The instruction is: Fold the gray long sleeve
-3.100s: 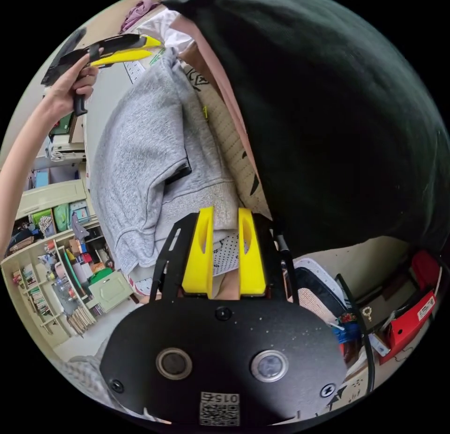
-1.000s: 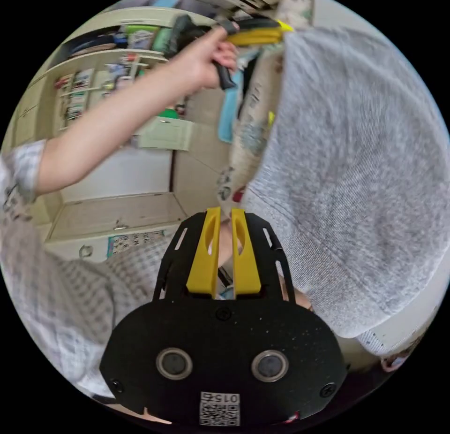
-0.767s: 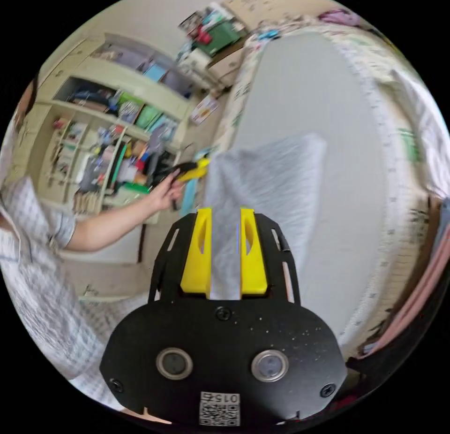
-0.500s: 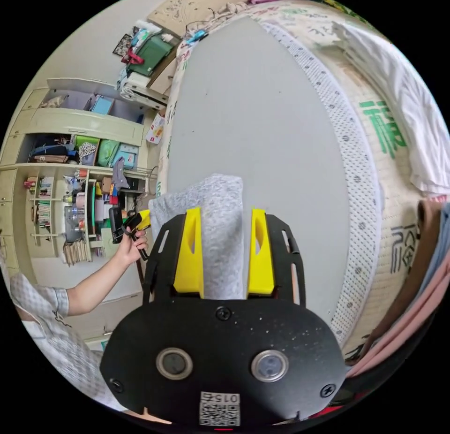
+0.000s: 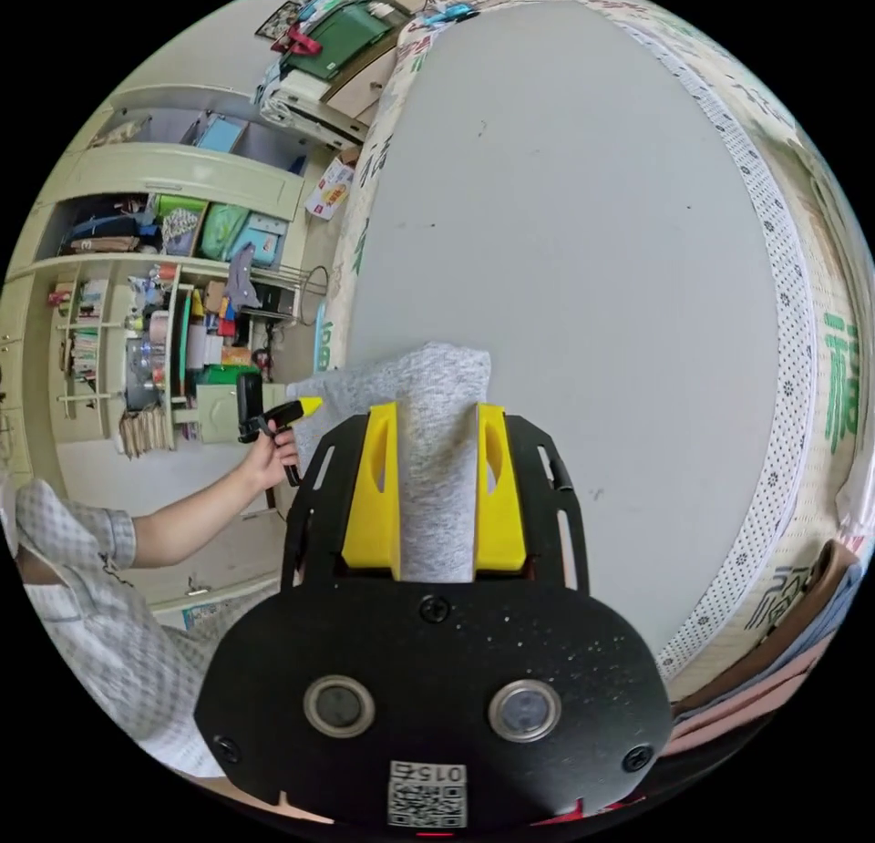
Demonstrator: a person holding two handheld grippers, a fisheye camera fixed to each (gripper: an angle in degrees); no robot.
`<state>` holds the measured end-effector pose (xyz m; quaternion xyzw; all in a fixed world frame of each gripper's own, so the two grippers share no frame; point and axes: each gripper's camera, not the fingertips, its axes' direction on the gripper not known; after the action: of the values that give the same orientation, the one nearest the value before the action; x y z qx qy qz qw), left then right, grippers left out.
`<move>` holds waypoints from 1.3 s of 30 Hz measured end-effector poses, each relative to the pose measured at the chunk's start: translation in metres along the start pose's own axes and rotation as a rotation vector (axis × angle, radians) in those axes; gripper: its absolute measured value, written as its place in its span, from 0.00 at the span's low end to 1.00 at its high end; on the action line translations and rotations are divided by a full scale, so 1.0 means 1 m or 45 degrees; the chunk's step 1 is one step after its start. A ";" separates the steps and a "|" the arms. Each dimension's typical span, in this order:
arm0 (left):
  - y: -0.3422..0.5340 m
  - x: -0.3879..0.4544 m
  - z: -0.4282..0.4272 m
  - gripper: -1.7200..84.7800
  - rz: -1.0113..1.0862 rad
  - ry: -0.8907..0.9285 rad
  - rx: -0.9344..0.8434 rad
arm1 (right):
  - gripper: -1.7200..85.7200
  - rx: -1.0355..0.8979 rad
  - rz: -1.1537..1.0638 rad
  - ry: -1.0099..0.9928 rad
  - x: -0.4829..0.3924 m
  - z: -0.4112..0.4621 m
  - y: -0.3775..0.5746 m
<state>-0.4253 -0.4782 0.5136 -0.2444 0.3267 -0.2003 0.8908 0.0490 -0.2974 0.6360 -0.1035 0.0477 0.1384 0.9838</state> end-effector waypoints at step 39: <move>0.138 0.497 0.156 0.09 1.244 0.421 -0.142 | 0.12 1.437 -0.256 -0.020 -0.200 -0.404 0.620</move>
<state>0.0597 -0.5766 0.2989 -0.0754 0.5491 0.2206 0.8026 -0.3436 0.1456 0.1489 0.4349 0.0967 -0.0020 0.8953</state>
